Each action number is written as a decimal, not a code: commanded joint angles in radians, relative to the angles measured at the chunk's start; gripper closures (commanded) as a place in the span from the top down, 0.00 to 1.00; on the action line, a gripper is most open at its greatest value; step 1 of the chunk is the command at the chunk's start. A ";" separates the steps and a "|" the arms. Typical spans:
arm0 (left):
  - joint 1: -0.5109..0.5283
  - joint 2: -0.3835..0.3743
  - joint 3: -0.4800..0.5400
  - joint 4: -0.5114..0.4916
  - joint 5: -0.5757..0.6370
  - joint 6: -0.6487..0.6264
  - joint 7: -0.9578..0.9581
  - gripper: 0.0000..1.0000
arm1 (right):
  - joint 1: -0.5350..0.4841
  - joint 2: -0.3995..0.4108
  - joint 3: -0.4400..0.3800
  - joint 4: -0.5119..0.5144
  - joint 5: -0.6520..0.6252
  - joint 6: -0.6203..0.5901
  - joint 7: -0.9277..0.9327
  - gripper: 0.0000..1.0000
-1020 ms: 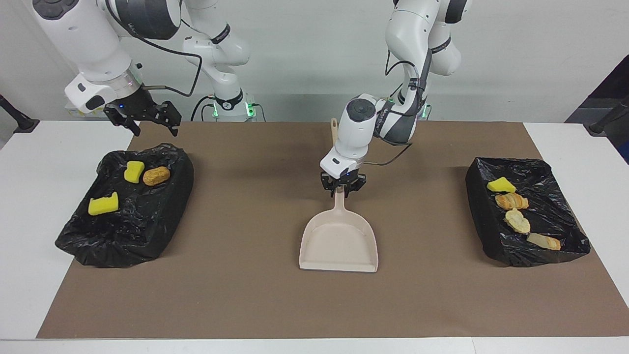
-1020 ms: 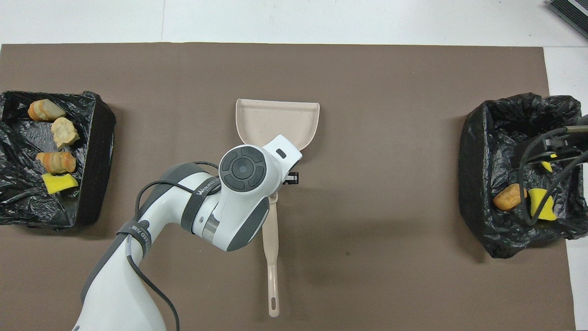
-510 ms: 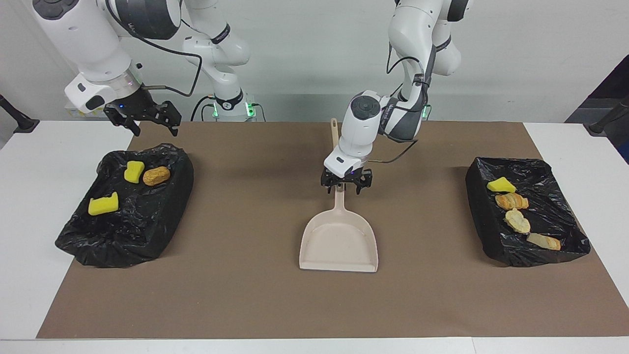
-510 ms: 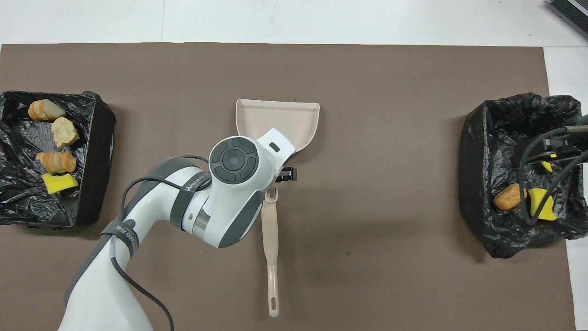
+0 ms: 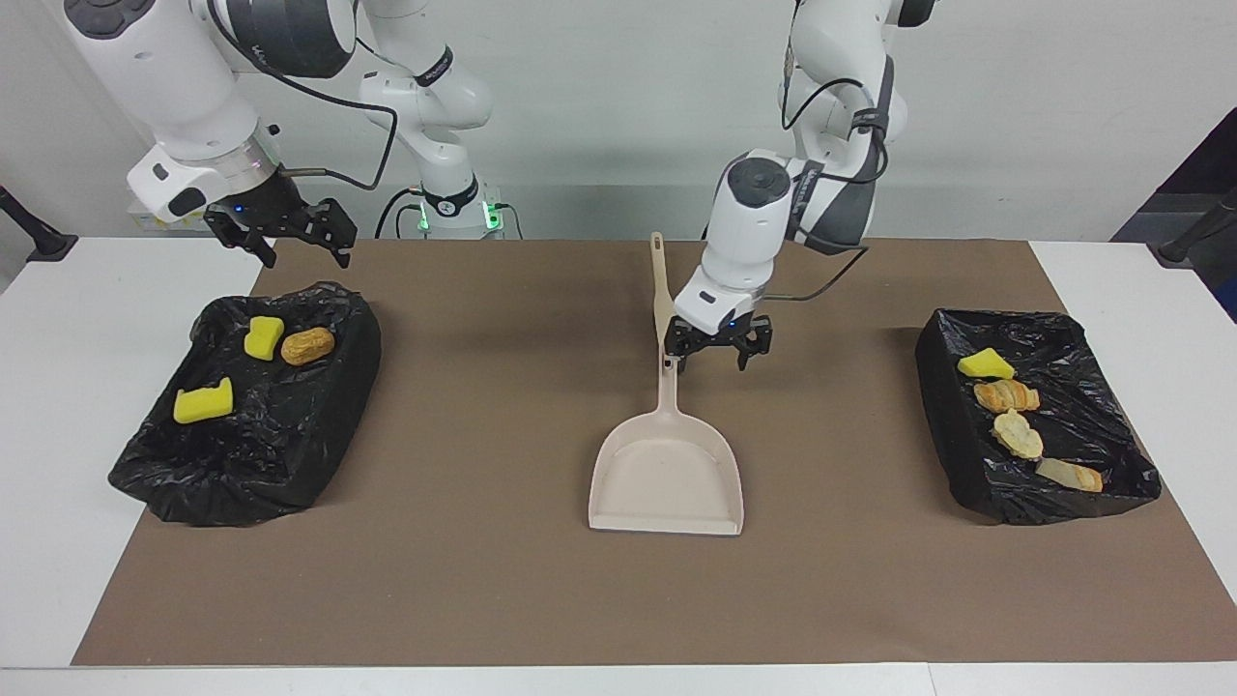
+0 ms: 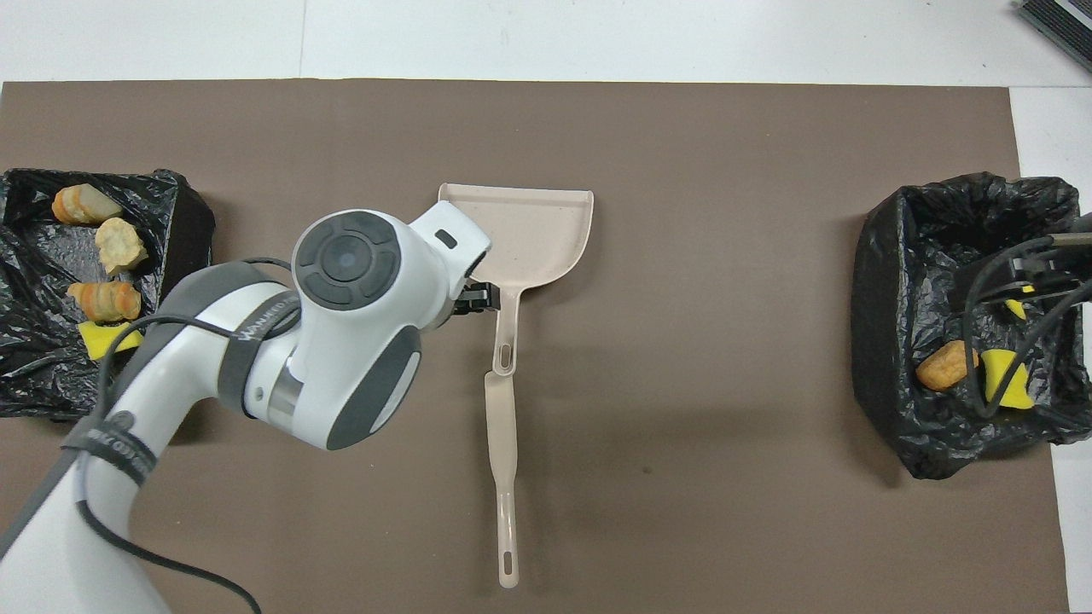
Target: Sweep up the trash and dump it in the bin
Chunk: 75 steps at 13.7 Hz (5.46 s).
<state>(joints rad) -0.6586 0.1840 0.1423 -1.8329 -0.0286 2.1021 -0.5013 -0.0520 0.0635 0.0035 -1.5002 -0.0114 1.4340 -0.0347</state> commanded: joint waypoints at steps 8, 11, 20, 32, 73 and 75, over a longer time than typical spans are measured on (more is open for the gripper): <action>0.332 -0.251 -0.006 -0.008 0.013 -0.273 0.413 1.00 | -0.005 -0.001 0.003 0.005 0.021 -0.012 0.015 1.00; 0.408 -0.291 -0.004 -0.005 0.013 -0.297 0.510 1.00 | -0.005 0.001 0.003 0.005 0.021 -0.012 0.015 1.00; 0.491 -0.324 0.022 0.152 0.110 -0.502 0.685 1.00 | -0.005 0.001 0.003 0.005 0.021 -0.012 0.015 1.00; 0.517 -0.331 -0.069 0.172 0.105 -0.516 0.644 1.00 | -0.005 0.001 0.003 0.005 0.021 -0.012 0.015 1.00; 0.783 -0.330 -0.313 0.170 0.084 -0.534 0.647 1.00 | 0.009 -0.004 0.018 -0.009 0.004 0.020 0.003 1.00; 0.795 -0.331 -0.313 0.169 0.088 -0.539 0.647 1.00 | 0.009 0.001 0.020 -0.005 -0.001 -0.010 0.003 1.00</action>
<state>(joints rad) 0.1114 -0.1416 -0.1602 -1.6732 0.0614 1.5802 0.1519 -0.0336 0.0642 0.0100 -1.5060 -0.0122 1.4497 -0.0345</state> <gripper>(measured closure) 0.000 0.000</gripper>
